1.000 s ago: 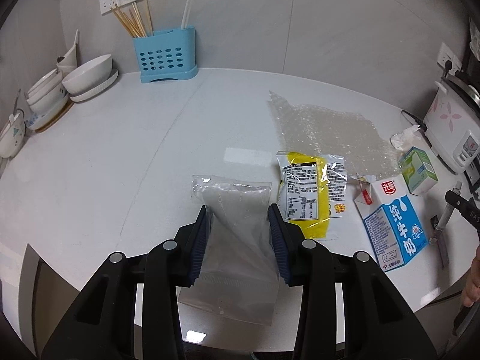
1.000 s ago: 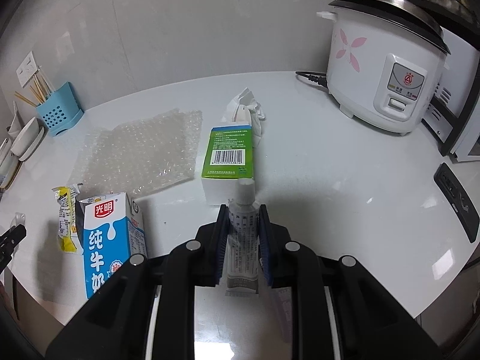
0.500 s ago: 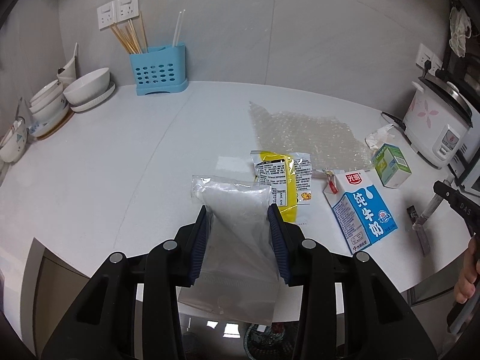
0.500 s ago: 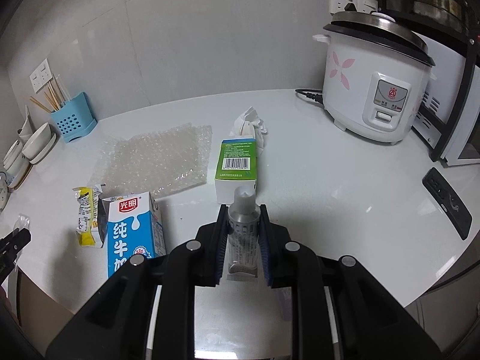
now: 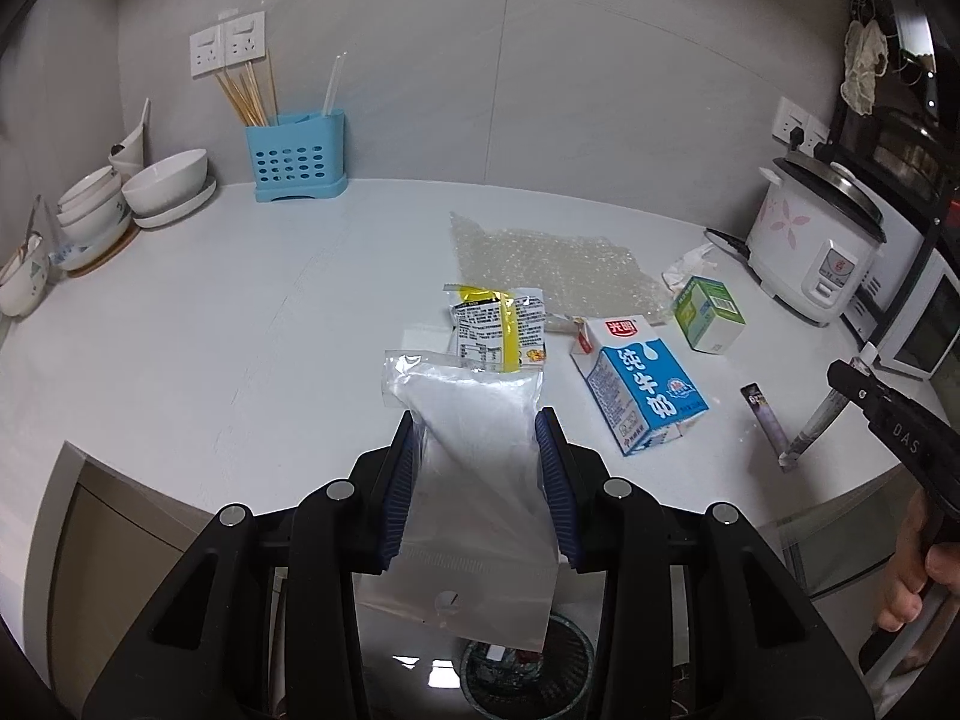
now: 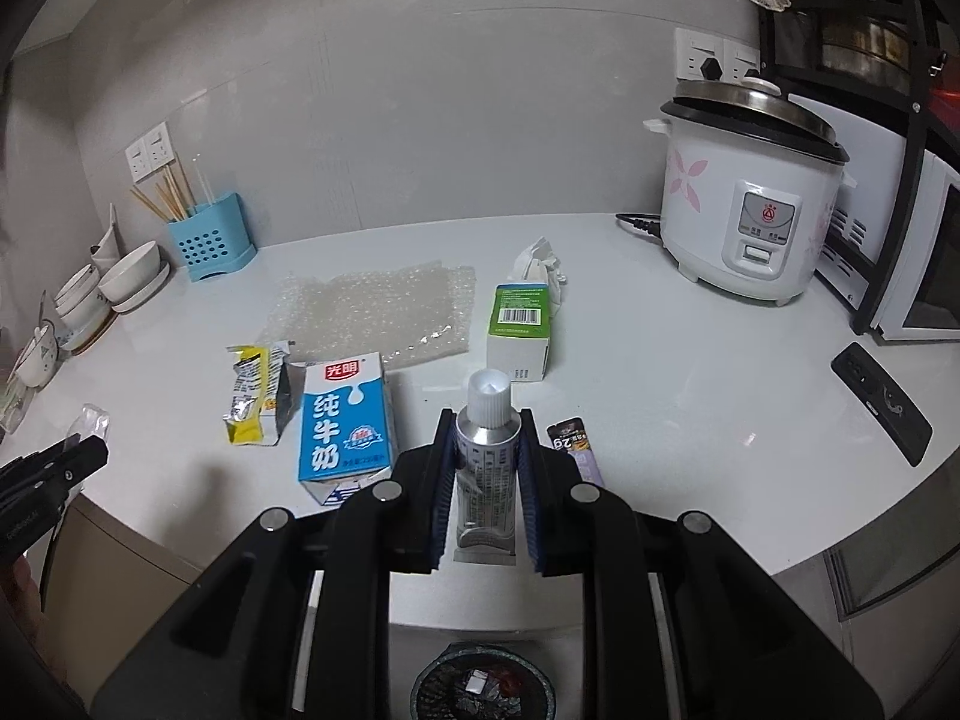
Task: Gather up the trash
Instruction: 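Lift the plastic bag and toothpaste tube and carry both down over the wastebasket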
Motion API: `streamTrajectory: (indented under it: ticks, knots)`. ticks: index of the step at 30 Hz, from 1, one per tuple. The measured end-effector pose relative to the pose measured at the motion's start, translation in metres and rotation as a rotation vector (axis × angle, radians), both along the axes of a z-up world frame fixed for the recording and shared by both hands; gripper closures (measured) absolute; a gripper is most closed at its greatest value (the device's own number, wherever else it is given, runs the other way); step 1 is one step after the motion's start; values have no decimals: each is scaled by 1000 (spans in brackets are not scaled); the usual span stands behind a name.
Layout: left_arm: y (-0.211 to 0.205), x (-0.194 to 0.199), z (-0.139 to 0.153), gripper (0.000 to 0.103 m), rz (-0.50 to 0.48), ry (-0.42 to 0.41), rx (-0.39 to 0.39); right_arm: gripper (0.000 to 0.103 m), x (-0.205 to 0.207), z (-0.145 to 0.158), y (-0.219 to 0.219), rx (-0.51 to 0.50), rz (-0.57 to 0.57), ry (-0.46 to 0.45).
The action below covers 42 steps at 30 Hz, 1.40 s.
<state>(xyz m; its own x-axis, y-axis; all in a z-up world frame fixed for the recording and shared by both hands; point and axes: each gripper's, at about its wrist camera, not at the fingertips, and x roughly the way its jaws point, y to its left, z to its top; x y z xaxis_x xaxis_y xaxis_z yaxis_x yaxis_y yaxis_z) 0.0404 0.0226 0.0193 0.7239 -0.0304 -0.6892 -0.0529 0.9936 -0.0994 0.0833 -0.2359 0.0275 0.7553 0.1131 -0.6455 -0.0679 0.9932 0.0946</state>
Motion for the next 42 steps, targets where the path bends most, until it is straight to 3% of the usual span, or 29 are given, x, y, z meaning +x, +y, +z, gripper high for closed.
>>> streamTrajectory:
  ticks: [9, 16, 23, 31, 36, 42]
  knots:
    - [-26, -58, -14, 65, -56, -27, -12, 85, -73, 1, 13, 20, 72, -73]
    - [-42, -100, -44, 65, -73, -37, -17, 85, -122, -32, 17, 20, 106, -68]
    - [-55, -125, -96, 65, -80, -7, 5, 85, -156, -85, 15, 38, 105, -20]
    - [-63, -135, -167, 65, -108, 27, -25, 85, -168, -150, 18, 10, 77, 30]
    - [-69, -130, -222, 65, -122, 84, -32, 85, -166, -206, 23, -20, 60, 80]
    - [-73, -120, -288, 65, -133, 131, -34, 85, -158, -284, 26, -30, 44, 200]
